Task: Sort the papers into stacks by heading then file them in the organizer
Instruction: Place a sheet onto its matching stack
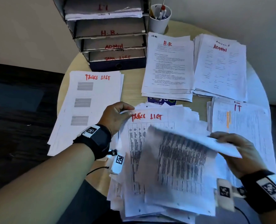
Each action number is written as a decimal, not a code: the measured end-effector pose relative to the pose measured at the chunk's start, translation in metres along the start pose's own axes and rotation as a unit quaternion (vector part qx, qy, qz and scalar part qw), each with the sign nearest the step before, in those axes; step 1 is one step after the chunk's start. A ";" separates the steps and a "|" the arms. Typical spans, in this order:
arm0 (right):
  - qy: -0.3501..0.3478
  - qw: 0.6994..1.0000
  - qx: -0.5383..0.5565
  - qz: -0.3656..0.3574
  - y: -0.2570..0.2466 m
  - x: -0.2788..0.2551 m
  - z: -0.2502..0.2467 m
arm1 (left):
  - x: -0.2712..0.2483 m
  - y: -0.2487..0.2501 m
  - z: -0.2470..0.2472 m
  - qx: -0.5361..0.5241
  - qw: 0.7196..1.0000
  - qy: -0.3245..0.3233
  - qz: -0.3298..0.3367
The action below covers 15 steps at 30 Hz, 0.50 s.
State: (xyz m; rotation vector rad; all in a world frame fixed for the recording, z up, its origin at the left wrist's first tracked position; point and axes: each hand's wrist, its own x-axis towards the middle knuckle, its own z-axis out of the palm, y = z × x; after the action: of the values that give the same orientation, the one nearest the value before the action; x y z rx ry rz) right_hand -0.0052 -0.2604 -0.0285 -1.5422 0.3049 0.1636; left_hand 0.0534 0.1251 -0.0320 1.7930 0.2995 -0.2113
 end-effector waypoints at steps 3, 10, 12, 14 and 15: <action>-0.049 0.998 0.041 -0.010 0.001 -0.005 -0.009 | 0.002 -0.005 -0.001 0.003 1.000 -0.011 -0.002; -0.016 1.000 0.001 -0.004 0.001 0.005 0.039 | -0.017 0.024 0.020 -0.031 0.996 -0.084 0.020; -0.002 0.995 -0.098 -0.001 0.003 0.009 0.056 | -0.024 0.030 0.025 -0.010 0.992 -0.125 0.029; 0.008 0.993 -0.119 0.002 0.005 0.011 0.066 | -0.024 0.032 0.026 -0.062 0.993 -0.096 0.012; 0.020 0.993 -0.113 -0.002 0.005 0.013 0.069 | -0.023 0.033 0.024 -0.118 0.991 -0.051 -0.026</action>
State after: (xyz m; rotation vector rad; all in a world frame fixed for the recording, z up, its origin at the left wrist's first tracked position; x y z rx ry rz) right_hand 0.0115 -0.1925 -0.0370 -1.7727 0.3243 0.1682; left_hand 0.0423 0.0920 -0.0010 1.5366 0.2863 -0.2923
